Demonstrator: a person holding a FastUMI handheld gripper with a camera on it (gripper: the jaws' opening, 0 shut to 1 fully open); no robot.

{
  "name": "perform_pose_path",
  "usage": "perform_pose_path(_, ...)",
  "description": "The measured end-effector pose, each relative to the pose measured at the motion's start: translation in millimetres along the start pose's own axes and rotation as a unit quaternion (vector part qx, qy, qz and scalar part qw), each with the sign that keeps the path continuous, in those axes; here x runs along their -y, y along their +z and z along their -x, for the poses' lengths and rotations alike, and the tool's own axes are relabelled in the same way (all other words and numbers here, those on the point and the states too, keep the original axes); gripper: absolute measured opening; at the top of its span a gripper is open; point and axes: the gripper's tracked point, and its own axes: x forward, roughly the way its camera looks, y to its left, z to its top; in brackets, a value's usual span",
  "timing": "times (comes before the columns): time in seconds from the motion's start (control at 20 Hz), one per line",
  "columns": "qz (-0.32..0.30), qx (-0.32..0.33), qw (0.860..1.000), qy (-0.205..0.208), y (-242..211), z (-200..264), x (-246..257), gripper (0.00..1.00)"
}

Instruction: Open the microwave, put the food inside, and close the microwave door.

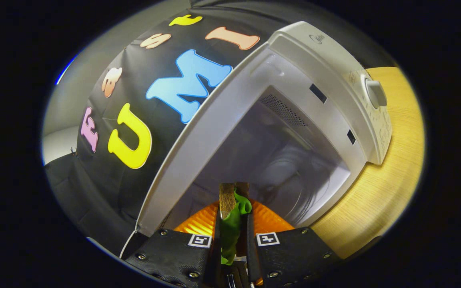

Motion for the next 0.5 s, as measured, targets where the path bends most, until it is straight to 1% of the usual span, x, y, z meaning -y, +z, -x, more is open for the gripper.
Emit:
perform_pose_path(0.3, -0.023, 0.008, 0.999, -0.023, -6.7, -30.2, 22.3, 0.27)
perform_pose_path(0.4, -0.018, 0.009, 0.999, -0.036, -7.3, -35.5, 28.5, 0.27)
perform_pose_path(0.45, -0.01, 0.009, 0.999, -0.044, -7.4, -36.9, 32.6, 0.28)
perform_pose_path(0.5, -0.001, 0.01, 0.999, -0.051, -7.7, -37.8, 33.9, 0.33)
